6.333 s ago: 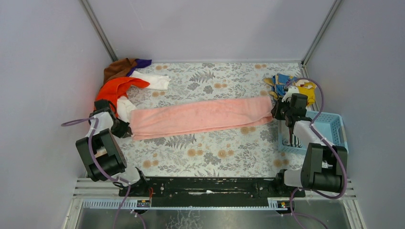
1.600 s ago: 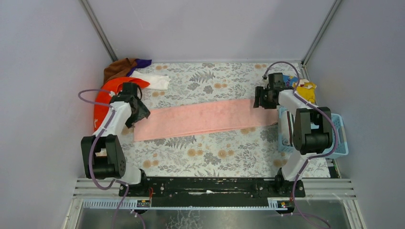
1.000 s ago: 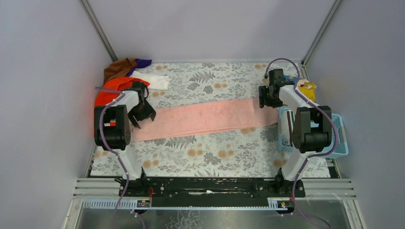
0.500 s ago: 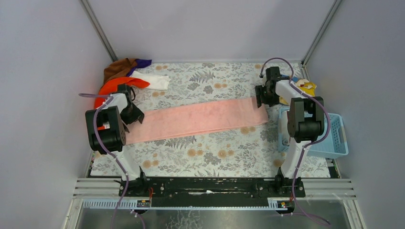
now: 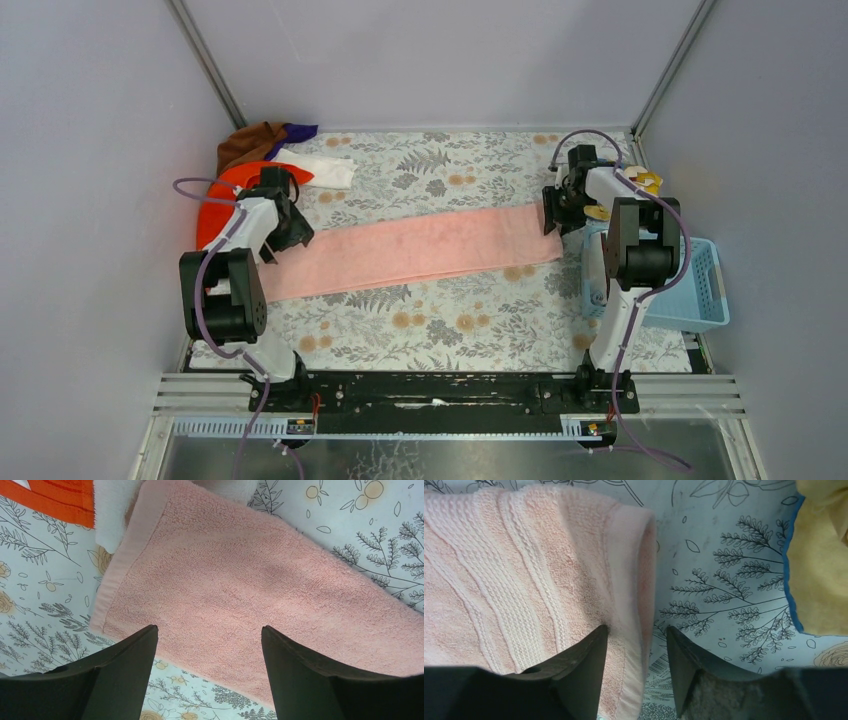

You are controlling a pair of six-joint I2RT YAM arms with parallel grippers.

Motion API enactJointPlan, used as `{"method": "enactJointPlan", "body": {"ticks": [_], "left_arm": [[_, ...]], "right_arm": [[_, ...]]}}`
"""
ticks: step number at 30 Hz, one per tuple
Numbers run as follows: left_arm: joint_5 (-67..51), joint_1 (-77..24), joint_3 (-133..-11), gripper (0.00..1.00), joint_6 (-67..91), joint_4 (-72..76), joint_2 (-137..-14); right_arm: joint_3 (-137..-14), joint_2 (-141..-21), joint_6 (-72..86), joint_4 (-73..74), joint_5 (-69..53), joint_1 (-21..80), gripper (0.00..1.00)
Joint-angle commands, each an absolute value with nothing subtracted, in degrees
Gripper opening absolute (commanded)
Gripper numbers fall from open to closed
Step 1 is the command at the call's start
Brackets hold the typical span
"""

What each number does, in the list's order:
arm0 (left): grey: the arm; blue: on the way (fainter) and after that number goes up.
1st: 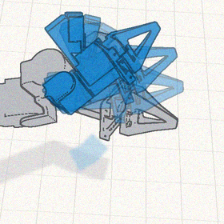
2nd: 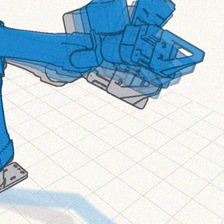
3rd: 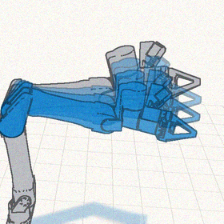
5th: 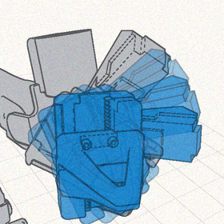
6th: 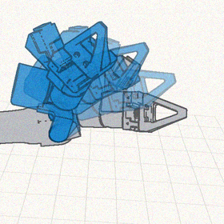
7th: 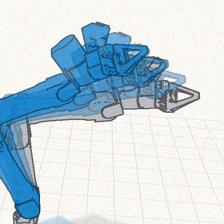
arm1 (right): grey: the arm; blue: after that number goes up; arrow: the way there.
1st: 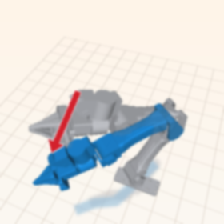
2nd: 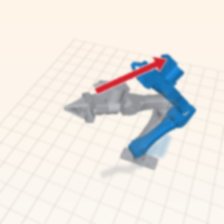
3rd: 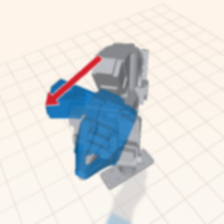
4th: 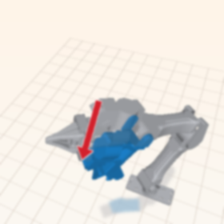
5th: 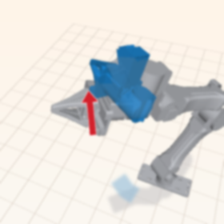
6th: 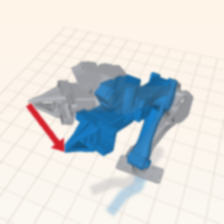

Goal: Roll the towels
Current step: Fold the towel at the center of the board.

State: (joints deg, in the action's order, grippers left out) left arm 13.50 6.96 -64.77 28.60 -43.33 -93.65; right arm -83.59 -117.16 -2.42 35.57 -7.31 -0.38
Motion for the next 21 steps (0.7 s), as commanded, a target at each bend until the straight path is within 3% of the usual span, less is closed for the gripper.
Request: {"method": "enactJointPlan", "body": {"ticks": [1,8,14,21], "left_arm": [[14.1,6.2,-64.4,0.75,27.7,-41.5,-92.2],[12.6,6.1,-64.4,0.75,27.6,-41.3,-91.6],[12.0,6.1,-64.5,0.75,27.9,-41.2,-90.6],[8.4,5.8,-64.0,0.75,28.1,-40.6,-87.6]], "right_arm": [[-84.3,-119.0,-4.7,40.3,-12.2,-1.5,0.51],[-83.9,-120.6,-5.3,41.8,-14.7,-1.6,0.39],[-84.2,-118.7,-5.7,40.1,-6.5,-1.7,0.02],[-94.8,-110.7,-4.2,41.3,10.4,-1.7,0.00]]}}
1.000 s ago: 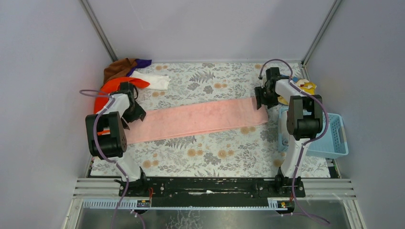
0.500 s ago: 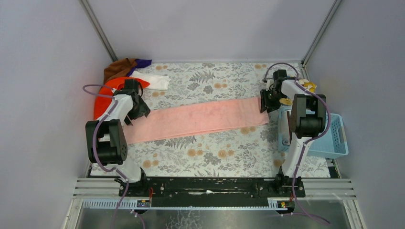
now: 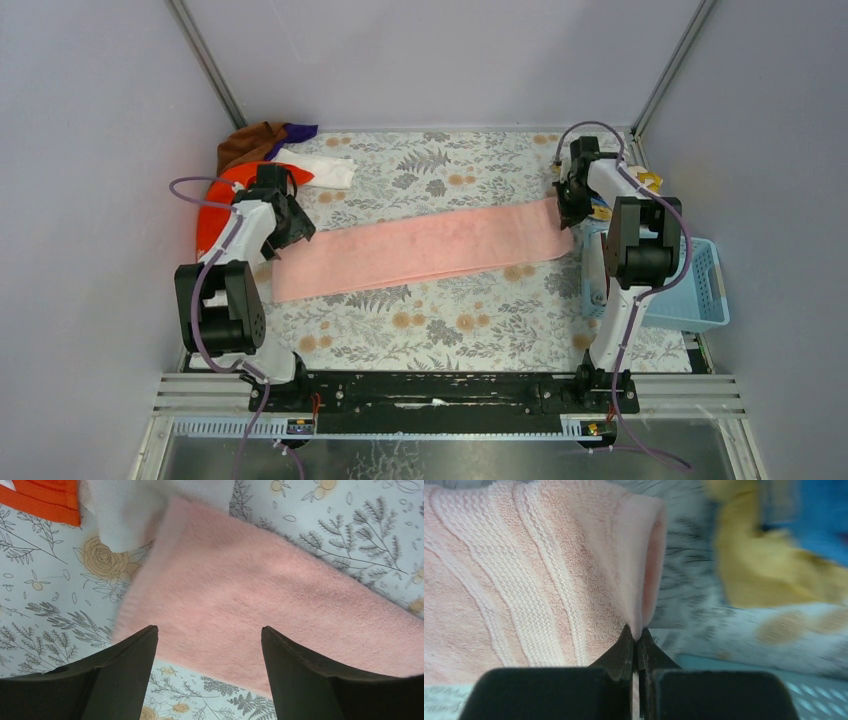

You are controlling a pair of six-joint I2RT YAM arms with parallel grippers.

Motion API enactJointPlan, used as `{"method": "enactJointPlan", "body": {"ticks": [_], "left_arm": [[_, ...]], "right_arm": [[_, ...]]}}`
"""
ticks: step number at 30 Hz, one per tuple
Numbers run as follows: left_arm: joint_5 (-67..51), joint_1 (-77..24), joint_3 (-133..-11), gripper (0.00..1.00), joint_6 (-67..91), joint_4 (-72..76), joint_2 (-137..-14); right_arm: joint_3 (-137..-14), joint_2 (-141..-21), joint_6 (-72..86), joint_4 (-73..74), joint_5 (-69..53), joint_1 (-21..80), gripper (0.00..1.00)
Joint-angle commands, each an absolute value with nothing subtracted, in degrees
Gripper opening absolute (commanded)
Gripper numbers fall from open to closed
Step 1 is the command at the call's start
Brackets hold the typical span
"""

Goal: Roll the towels
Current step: Fold the towel at the center of the board.

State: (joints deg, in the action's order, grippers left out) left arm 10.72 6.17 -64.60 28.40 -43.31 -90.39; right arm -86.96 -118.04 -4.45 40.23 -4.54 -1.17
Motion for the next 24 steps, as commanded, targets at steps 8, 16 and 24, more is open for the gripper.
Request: {"method": "enactJointPlan", "body": {"ticks": [8,16,24], "left_arm": [[5.4,5.8,-62.6,0.77,28.0,-40.3,-84.6],[2.7,5.8,-60.7,0.78,27.6,-40.1,-85.9],[-3.0,5.9,-59.1,0.78,27.7,-39.4,-87.7]], "right_arm": [[-106.4,-108.9,-6.1,44.0,22.4,-1.3,0.00],[-106.5,-107.6,-5.0,48.3,13.8,7.6,0.00],[-105.4,-107.6,-3.1,51.6,5.3,19.8,0.00]]}}
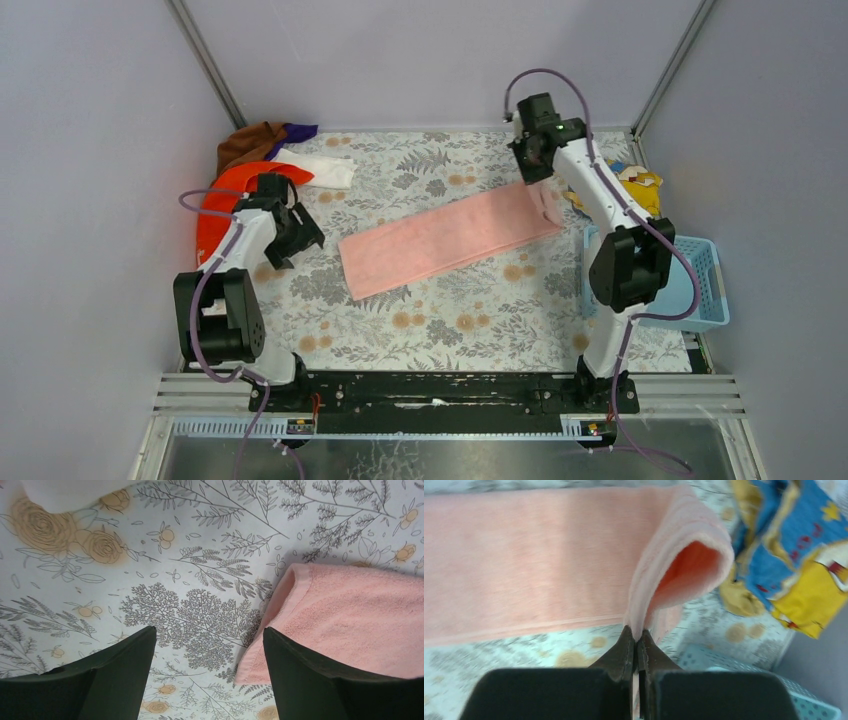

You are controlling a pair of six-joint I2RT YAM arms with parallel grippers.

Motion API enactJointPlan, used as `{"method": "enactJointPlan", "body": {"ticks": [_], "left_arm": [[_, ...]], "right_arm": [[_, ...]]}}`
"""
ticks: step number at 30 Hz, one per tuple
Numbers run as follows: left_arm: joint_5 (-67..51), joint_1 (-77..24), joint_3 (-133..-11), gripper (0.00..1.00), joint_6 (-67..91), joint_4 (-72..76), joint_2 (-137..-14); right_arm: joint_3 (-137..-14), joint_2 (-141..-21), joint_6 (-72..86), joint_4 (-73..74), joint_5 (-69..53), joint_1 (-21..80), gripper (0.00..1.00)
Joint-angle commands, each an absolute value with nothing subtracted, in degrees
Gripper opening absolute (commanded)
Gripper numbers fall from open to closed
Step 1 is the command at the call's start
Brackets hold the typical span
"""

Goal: Roll the towels
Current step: Fold the towel at the center of the board.

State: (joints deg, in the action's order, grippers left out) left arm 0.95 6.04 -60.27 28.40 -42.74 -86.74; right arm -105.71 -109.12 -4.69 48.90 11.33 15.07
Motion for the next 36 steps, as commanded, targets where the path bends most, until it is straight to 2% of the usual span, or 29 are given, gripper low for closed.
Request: {"method": "enactJointPlan", "body": {"ticks": [1,12,18,36], "left_arm": [[-4.2,5.9,-58.7,0.78,27.8,-39.1,-87.8],[-11.8,5.7,-54.6,0.77,28.3,-36.5,-88.5],[-11.7,5.7,-53.9,0.76,26.1,-37.3,-88.8],[-17.1,2.9,-52.0,0.61,27.7,-34.2,-91.6]], "right_arm": [[-105.4,-107.6,-2.4,51.6,3.5,21.3,0.00],[-107.2,-110.9,7.4,47.0,-12.2,35.6,0.00],[-109.7,-115.8,11.5,45.6,-15.0,40.3,0.00],[-117.2,-123.0,24.4,41.2,-20.1,43.8,0.00]]}}
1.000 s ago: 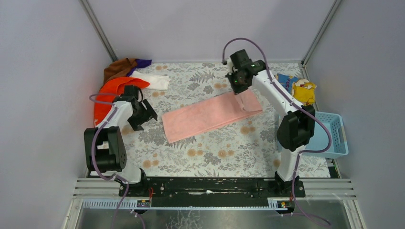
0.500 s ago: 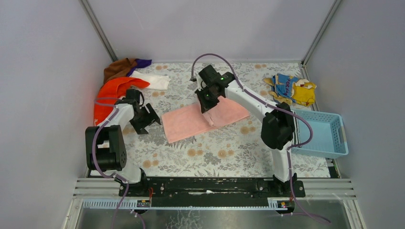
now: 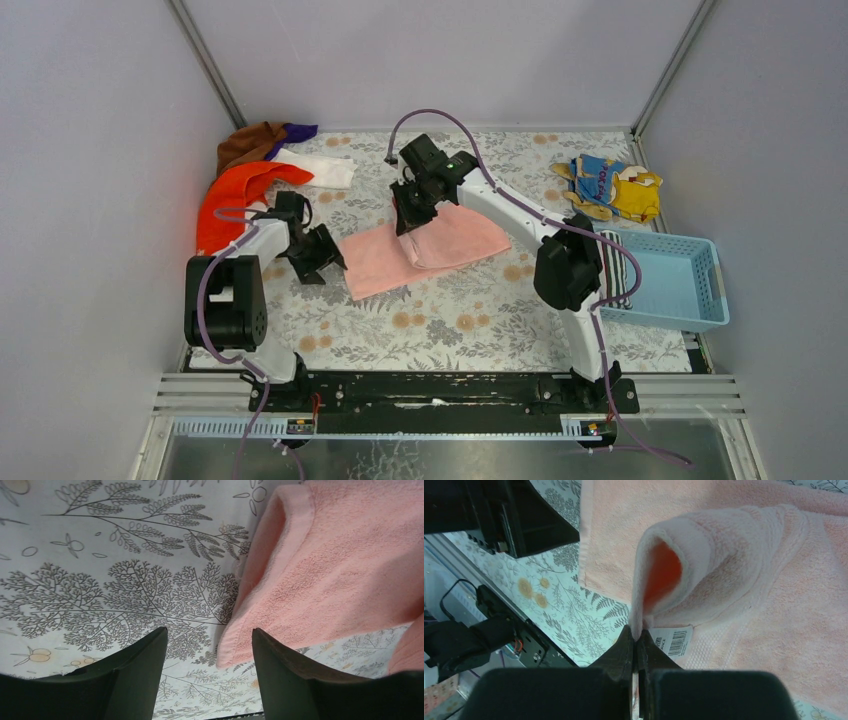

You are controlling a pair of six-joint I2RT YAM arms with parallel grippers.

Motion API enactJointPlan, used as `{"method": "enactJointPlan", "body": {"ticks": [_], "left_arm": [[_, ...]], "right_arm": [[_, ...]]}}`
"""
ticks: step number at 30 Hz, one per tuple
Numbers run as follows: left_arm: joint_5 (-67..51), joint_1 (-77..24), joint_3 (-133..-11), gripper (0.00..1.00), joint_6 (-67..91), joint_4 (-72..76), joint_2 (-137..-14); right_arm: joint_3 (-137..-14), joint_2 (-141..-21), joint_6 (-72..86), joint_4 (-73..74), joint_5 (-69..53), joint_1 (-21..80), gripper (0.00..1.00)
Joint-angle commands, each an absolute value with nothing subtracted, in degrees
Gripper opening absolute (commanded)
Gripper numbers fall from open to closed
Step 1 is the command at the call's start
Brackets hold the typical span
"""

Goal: Roll the towels
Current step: Fold the towel at the center of the board.

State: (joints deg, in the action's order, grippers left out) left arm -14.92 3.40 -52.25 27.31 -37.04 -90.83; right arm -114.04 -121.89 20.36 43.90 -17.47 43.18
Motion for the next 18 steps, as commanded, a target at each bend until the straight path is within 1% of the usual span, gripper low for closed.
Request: {"method": "enactJointPlan", "body": {"ticks": [1,18], "left_arm": [[-17.3,2.8,-51.9,0.60,27.8,-34.2,-91.7],[-17.5,1.6,-51.9,0.48,27.7,-34.0,-94.0]], "right_arm": [[-117.5,-123.3,24.9,40.9,-20.4,43.8,0.00],[-117.9,-131.1,31.7,32.4,-25.8,45.4,0.00]]}}
